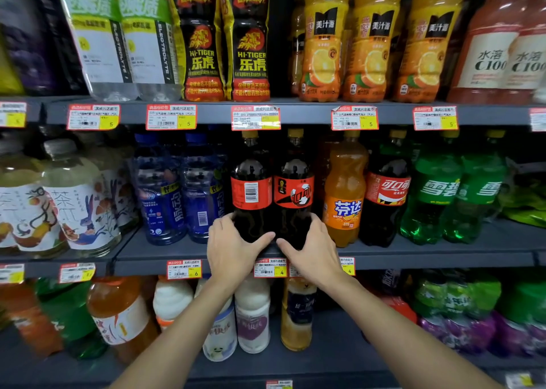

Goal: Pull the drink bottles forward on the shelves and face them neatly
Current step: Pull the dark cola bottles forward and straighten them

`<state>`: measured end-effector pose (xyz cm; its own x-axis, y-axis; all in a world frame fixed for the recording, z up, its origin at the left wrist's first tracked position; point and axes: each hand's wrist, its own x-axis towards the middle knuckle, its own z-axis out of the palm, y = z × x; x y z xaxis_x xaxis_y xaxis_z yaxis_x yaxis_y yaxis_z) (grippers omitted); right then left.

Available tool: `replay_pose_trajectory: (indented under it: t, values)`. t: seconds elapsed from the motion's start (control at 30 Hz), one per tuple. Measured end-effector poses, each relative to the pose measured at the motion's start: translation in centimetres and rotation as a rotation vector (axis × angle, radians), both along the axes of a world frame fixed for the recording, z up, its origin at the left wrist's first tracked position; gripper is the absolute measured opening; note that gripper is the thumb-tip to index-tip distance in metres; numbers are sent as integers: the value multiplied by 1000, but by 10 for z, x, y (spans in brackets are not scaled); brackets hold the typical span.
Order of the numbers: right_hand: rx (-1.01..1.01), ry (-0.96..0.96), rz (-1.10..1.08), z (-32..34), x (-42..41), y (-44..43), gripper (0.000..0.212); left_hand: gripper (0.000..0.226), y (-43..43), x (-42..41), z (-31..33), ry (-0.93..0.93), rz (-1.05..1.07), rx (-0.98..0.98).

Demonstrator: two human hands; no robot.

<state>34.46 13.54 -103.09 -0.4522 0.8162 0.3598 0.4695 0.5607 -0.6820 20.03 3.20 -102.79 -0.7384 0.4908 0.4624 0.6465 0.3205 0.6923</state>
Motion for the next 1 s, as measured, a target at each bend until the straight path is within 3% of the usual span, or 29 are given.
replay_pose_trajectory:
  t: [0.13, 0.23, 0.33, 0.4, 0.5, 0.73, 1.0]
  values:
    - [19, -8, 5, -1, -1, 0, 85, 77, -3, -12, -2, -31, -141, 34]
    - [20, -9, 8, -2, 0, 2, 88, 85, -12, -23, -3, -183, -280, 36]
    - [32, -24, 13, -4, 0, 3, 88, 80, -14, -15, -2, -159, -383, 84]
    - [39, -28, 12, -5, 1, 4, 88, 76, -6, -5, -2, -123, -300, 155]
    - [33, -27, 21, -5, 1, 4, 87, 92, 5, 5, -2, -95, -91, 122]
    - [16, -16, 31, -5, 1, 6, 87, 87, -7, -24, -6, -223, -347, 46]
    - [-65, -31, 62, 3, 4, 12, 101, 91, 0, -12, -15, -87, -201, 40]
